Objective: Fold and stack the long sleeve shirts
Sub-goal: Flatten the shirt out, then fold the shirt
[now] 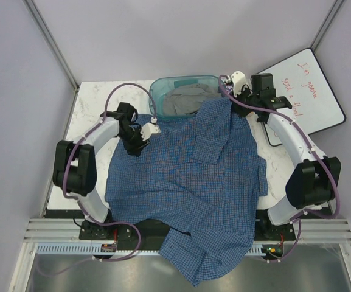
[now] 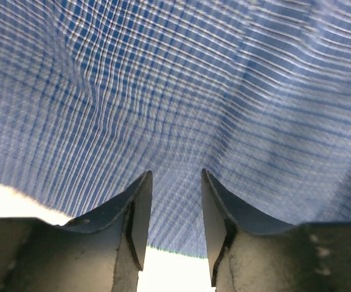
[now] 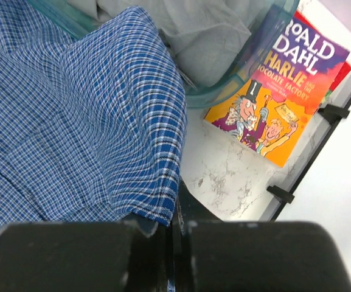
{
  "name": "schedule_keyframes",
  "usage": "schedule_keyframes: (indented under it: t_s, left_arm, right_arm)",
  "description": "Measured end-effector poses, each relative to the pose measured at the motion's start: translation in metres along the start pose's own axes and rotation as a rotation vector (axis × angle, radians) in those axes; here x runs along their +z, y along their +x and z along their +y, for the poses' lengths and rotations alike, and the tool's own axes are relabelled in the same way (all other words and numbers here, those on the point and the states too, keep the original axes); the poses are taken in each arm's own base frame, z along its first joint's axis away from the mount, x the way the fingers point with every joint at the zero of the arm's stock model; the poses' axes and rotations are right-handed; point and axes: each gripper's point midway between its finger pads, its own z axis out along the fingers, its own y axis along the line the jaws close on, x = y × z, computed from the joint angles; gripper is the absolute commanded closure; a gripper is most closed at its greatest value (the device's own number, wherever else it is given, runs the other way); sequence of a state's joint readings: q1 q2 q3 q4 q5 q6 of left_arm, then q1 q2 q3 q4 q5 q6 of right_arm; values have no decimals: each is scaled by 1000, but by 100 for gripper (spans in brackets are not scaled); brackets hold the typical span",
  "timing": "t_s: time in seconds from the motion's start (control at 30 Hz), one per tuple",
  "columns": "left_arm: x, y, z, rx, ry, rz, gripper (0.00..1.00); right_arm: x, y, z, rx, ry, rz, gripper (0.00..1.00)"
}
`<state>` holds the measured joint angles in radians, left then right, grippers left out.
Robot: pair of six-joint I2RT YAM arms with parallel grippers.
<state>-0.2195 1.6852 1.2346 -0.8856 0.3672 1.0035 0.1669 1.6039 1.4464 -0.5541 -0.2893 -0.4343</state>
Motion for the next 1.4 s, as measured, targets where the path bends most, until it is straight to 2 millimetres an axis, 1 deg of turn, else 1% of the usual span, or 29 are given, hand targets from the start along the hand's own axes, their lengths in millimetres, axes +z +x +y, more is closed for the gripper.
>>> schedule_keyframes:
  t_s: [0.03, 0.1, 0.17, 0.23, 0.27, 0.3, 0.33, 0.37, 0.4, 0.47, 0.53, 0.57, 0.63, 0.67, 0.7, 0.77, 0.83, 0.87, 0.9, 0.97, 1.03, 1.07, 1.13, 1.23, 1.3, 1.33, 1.4]
  left_arm:
    - [11, 4, 4, -19, 8, 12, 57]
    - [27, 11, 7, -48, 19, 38, 58]
    - [35, 17, 6, -64, 25, 50, 58]
    - [37, 20, 2, -83, 31, 57, 58]
    - [37, 21, 2, -88, 31, 57, 55]
    - [38, 21, 2, -93, 28, 57, 53]
    - [38, 22, 2, -100, 26, 57, 51]
    - [38, 22, 2, -109, 25, 56, 50]
    - [36, 23, 3, -126, 24, 51, 50]
    - [30, 22, 12, -165, 6, 34, 48]
    - [17, 15, 30, -202, -38, 0, 47]
    - [8, 7, 42, -213, -68, -31, 45]
    - [-8, -5, 62, -230, -118, -82, 43]
    - [-15, -13, 70, -235, -138, -111, 39]
    - [-21, -16, 78, -251, -156, -129, 38]
    - [-28, -22, 91, -277, -173, -162, 36]
    - [-30, -28, 108, -309, -184, -194, 38]
    - [-29, -30, 119, -331, -190, -211, 38]
    - [-27, -30, 128, -348, -194, -220, 39]
    - [-23, -31, 149, -380, -195, -248, 41]
    - [-16, -32, 171, -384, -203, -275, 41]
    - [-12, -30, 179, -387, -203, -281, 41]
    - [-2, -27, 191, -394, -197, -287, 40]
    - [11, -26, 198, -379, -179, -294, 40]
    - [17, -27, 199, -359, -166, -307, 39]
    - [20, -28, 199, -353, -159, -313, 36]
    - [22, -30, 201, -330, -153, -329, 33]
  right_arm:
    - [-3, -3, 1, -3, -3, -11, 94]
    - [-6, -6, 3, -6, -10, -23, 89]
    - [-6, -6, 4, -5, -13, -22, 89]
    - [-3, -2, 3, -1, -8, -7, 89]
    - [-1, 1, 1, 1, -1, 5, 86]
    - [3, 5, 0, 5, 2, 18, 77]
    - [6, 9, -2, 10, 6, 34, 67]
    - [10, 14, -4, 19, 10, 50, 45]
    - [14, 21, -6, 27, 11, 74, 37]
    - [20, 35, -10, 45, 21, 133, 30]
    - [25, 45, -17, 55, 36, 185, 29]
    - [25, 50, -22, 60, 48, 212, 28]
    - [18, 57, -32, 73, 68, 248, 28]
    - [13, 59, -38, 80, 76, 260, 28]
    - [4, 60, -48, 90, 90, 268, 28]
    - [-10, 60, -61, 101, 116, 264, 28]
    - [-29, 62, -65, 115, 127, 263, 30]
    - [-38, 60, -63, 113, 124, 254, 31]
    - [-44, 57, -58, 110, 115, 244, 32]
    - [-52, 48, -39, 90, 71, 201, 35]
    - [-54, 49, -11, 60, 10, 186, 37]
    - [-53, 52, 7, 39, -28, 192, 38]
    - [-43, 59, 40, -4, -107, 216, 38]
    - [-24, 74, 84, -63, -212, 268, 39]
    - [-13, 82, 102, -86, -257, 296, 38]
    - [-6, 87, 109, -95, -272, 310, 37]
    - [6, 95, 117, -107, -290, 334, 36]
